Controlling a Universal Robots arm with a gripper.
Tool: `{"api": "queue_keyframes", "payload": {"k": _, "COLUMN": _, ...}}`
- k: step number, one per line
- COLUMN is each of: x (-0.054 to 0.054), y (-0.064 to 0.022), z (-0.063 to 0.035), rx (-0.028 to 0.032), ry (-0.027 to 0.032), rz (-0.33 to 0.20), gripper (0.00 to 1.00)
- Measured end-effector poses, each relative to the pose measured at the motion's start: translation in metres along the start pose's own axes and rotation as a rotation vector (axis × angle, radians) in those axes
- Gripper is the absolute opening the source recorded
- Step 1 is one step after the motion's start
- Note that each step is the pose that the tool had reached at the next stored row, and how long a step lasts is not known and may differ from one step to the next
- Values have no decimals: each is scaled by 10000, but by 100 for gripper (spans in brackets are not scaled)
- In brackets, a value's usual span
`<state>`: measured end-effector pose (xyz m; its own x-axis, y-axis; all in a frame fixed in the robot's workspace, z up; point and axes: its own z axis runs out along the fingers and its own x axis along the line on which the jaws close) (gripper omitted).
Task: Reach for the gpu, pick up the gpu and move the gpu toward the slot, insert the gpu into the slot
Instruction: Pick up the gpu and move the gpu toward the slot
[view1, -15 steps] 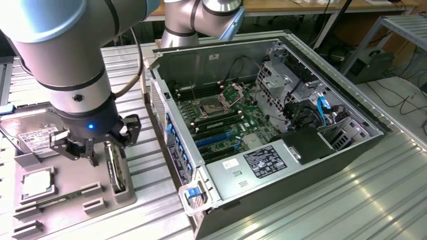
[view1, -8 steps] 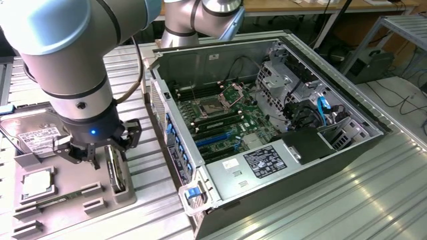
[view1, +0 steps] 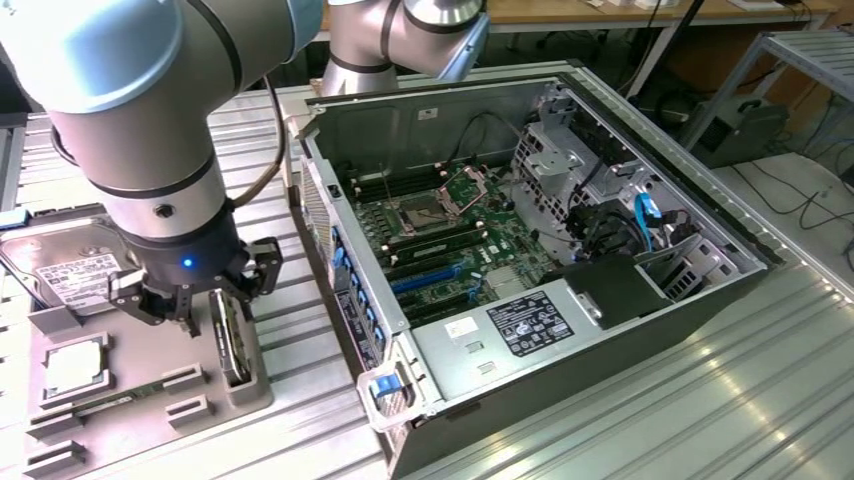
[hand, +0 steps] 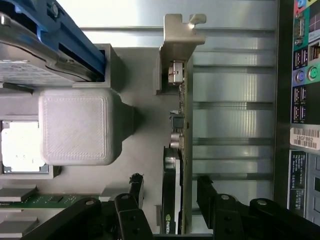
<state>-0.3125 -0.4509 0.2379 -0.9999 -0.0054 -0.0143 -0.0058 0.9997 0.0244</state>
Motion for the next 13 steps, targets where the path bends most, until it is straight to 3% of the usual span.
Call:
{"api": "queue_keyframes", "payload": {"k": 5, "x": 1, "y": 13, "z": 58, "rx": 1, "ry": 1, "rz": -1, "gripper": 56}}
{"api": "queue_keyframes", "payload": {"k": 13, "x": 1, "y": 13, "z": 58, "rx": 0, "ry": 0, "rz": 0, "gripper": 56}}
